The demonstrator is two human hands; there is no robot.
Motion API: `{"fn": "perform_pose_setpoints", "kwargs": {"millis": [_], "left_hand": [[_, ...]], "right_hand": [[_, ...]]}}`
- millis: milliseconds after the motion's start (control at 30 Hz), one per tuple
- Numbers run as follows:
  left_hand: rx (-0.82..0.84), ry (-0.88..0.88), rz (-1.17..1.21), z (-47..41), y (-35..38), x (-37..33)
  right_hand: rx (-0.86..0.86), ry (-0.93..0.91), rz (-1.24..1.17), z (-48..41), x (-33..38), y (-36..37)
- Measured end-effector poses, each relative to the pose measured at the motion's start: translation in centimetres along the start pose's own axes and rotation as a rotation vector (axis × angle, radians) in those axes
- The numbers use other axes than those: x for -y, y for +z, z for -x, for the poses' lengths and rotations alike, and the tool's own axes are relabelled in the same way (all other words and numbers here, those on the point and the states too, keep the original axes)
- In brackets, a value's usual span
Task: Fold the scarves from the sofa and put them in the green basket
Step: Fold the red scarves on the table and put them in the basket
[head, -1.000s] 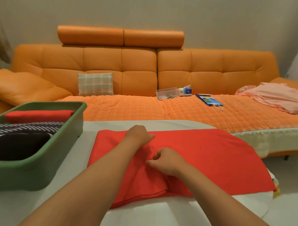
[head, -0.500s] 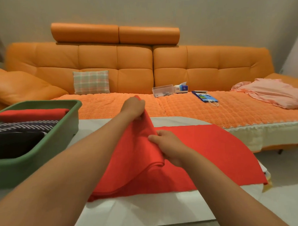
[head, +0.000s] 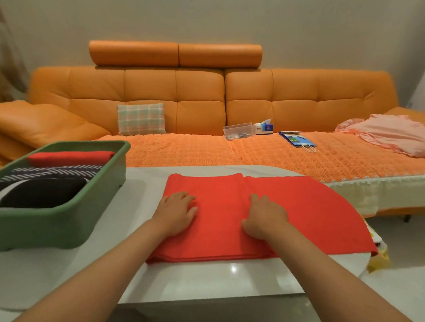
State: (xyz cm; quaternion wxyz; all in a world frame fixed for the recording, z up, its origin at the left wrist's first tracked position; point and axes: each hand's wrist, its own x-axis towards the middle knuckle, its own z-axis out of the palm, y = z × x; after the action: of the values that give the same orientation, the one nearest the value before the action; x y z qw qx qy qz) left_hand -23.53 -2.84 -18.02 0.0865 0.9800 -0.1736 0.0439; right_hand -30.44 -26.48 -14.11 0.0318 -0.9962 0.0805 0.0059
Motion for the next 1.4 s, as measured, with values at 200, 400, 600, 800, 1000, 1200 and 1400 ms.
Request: {"fn": "perform_pose_setpoints", "kwargs": {"millis": [200,400,600,800,1000,1200,1400], "left_hand": [[0.213,-0.025,-0.041,4.1,-0.1,2.9],[0.311,-0.132,-0.321,4.3,-2.8,5.5],[0.203,-0.1,-0.004,5.0,-1.3,3.7],[0.312,-0.157,-0.213,3.3,-2.5,5.0],[0.036,0.001,-0.06,2.8,-1.7,2.3],[0.201,0.067,-0.02,2.8,0.1,-0.1],[0.106,-0.047,-0.209,0.6,-1.6,-3.9]], "right_hand": [[0.191,-0.285,-0.093,0.5,2.1,3.1],[0.15,-0.394,-0.198,1.1,3.4,2.9],[0.202,-0.312,-0.121,0.7,4.9,4.5],[0.185,-0.369,-0.149,0.2,5.8,4.2],[0.1,-0.304,-0.156,-0.3,5.9,4.4],[0.157,-0.321,-0.221,-0.4,4.3,4.7],[-0.059,-0.292,-0.384,-0.8,-0.1,3.2]]}}
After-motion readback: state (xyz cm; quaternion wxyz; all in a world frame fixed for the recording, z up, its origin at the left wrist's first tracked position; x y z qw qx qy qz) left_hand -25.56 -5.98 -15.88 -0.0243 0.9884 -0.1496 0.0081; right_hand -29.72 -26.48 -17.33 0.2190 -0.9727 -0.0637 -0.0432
